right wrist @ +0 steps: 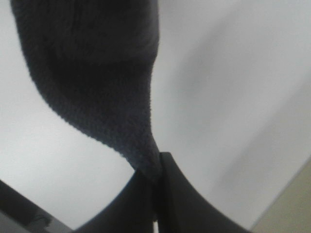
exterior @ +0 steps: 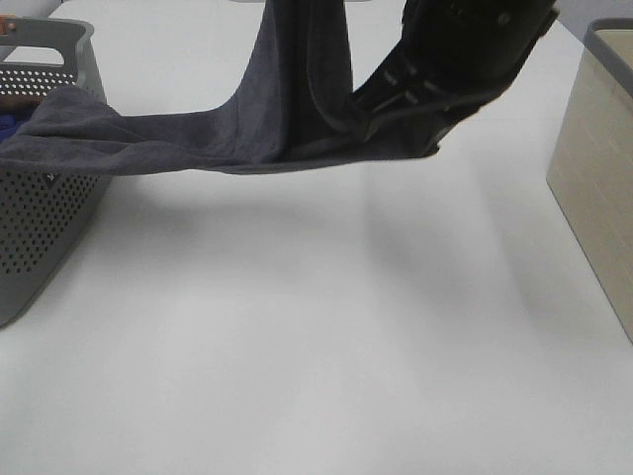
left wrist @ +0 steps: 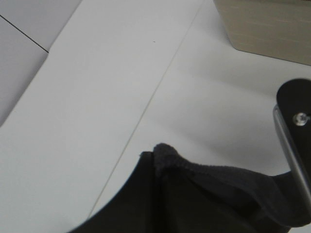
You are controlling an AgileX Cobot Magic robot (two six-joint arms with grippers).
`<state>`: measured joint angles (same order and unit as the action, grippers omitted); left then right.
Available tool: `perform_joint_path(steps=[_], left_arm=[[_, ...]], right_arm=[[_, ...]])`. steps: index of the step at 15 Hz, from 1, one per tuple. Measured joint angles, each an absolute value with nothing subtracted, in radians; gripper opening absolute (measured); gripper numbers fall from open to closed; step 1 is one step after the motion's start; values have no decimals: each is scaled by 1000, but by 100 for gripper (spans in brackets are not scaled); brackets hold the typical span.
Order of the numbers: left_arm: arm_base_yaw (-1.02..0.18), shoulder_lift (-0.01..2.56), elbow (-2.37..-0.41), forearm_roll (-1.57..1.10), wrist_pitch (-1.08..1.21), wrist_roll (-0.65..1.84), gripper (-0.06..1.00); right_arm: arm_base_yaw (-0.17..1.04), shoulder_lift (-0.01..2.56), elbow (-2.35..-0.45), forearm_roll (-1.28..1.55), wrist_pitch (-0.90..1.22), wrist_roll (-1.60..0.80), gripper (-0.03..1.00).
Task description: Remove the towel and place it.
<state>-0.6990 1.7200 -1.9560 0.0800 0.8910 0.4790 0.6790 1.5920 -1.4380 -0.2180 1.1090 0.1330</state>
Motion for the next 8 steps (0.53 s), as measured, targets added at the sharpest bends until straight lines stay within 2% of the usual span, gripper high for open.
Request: perform_joint_path(steps=[2,5,8], left_arm=[[-699,1720,-1956,140,789,477,0],[-696,1720,-1956,327,616,424,0],[-652,1720,-1956,494,479,227,0]], right_arm=[[679,1592,-1573,-348,1195,133,1],[679,1592,-1818,-552,1214,133,1],[679,1591,-1993,-715,1210,132,1]])
